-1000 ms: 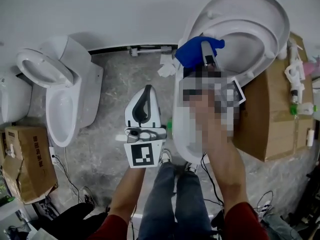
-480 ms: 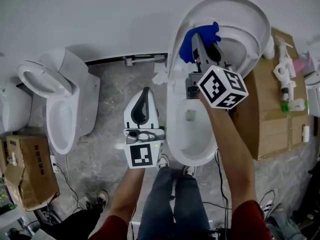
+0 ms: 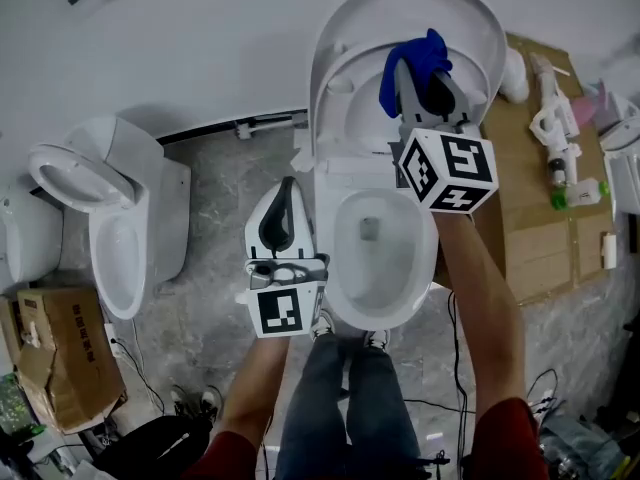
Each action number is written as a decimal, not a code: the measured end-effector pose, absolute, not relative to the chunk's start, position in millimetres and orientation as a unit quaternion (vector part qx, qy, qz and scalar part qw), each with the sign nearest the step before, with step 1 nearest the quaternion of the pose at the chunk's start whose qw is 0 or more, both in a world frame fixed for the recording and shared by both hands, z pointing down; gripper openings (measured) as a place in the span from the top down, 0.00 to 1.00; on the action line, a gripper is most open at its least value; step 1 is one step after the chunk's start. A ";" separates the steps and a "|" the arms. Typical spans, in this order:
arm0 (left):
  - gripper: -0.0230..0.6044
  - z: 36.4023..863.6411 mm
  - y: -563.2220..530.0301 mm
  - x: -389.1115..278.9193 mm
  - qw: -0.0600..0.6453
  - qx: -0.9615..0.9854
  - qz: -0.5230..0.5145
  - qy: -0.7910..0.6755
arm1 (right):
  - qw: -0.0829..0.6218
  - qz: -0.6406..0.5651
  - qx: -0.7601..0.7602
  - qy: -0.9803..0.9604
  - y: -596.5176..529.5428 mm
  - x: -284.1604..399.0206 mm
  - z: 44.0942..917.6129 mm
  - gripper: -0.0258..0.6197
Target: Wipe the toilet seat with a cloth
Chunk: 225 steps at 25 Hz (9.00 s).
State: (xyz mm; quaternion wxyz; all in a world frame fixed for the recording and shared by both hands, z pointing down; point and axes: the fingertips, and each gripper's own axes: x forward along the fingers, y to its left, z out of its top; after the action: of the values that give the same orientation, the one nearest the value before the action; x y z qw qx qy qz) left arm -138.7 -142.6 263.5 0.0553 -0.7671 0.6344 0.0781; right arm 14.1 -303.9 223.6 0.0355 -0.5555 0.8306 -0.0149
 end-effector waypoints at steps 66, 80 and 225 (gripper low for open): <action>0.94 459.3 -147.7 -89.0 0.003 -0.768 0.006 0.640 | -0.155 -0.105 -0.623 0.760 -275.3 166.5 601.3 0.87; 0.94 458.6 -142.7 -130.1 -0.012 -0.756 0.009 0.654 | -0.152 -0.166 -0.566 0.793 -271.3 48.7 630.3 0.87; 0.69 548.6 153.6 44.1 -0.042 -0.807 -0.585 -0.071 | -0.091 -0.153 -0.541 0.822 25.1 128.6 355.3 0.87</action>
State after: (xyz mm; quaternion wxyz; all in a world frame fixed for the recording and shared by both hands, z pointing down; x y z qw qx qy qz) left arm 44.1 153.6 548.6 -0.0422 -0.8066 -0.0709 -0.5852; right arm 128.6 25.1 355.3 -0.0910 -0.5411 0.8219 -0.1531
